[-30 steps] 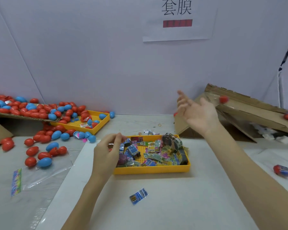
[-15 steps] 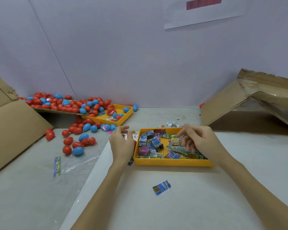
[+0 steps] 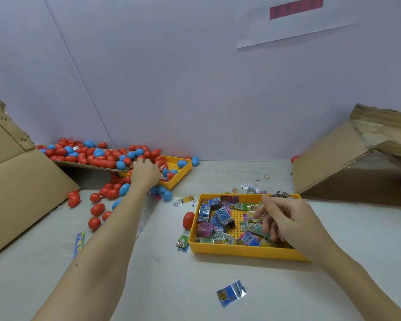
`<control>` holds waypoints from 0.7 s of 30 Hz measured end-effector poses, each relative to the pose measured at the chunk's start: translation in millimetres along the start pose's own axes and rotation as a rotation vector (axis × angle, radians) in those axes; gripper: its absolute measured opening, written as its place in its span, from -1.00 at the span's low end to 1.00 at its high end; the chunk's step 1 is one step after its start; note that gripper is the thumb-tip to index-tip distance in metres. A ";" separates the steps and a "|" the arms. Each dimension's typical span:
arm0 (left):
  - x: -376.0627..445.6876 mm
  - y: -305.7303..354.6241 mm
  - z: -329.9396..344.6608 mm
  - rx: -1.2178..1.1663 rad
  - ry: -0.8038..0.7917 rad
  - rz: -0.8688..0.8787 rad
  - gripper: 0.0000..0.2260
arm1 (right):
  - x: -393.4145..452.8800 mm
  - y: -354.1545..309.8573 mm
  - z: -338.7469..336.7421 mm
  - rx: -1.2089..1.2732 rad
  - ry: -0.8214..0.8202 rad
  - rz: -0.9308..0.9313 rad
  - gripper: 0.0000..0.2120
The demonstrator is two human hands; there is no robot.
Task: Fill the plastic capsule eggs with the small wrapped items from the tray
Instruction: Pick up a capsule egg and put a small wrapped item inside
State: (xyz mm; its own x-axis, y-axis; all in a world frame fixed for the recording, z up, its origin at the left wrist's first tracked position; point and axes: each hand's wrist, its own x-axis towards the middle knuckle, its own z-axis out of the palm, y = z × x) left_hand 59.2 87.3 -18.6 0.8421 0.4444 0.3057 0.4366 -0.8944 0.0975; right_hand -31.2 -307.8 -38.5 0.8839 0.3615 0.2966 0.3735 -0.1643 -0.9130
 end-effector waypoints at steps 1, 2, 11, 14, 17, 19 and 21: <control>9.0 -6.5 1.9 0.030 -0.033 0.015 -0.65 | 1.0 0.3 0.2 0.001 0.000 0.006 -0.59; 17.8 -12.6 3.6 0.038 -0.065 0.015 -0.65 | 2.4 0.7 0.4 0.000 -0.001 0.013 -0.59; 79.6 -17.8 24.2 -0.073 -0.055 0.050 -0.46 | 8.0 7.7 7.8 -0.141 -0.069 0.062 -0.57; 94.4 -6.0 40.7 -0.011 -0.229 0.041 -0.38 | 9.3 7.1 8.3 -0.167 -0.079 0.078 -0.57; 97.1 2.8 51.7 0.052 -0.203 -0.003 -0.45 | 9.7 6.3 7.7 -0.166 -0.080 0.091 -0.57; 93.5 4.8 53.4 0.093 -0.143 0.009 -0.55 | 9.0 6.4 7.1 -0.164 -0.083 0.095 -0.57; 85.6 6.8 51.4 0.087 -0.099 0.030 -0.59 | 8.4 6.9 6.2 -0.160 -0.083 0.100 -0.59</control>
State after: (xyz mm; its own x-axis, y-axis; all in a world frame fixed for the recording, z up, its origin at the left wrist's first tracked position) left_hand 150.5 121.9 -40.4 0.8803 0.4244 0.2118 0.4332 -0.9013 0.0055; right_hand -23.0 -300.2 -44.0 0.8951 0.4092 0.1770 0.3312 -0.3444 -0.8785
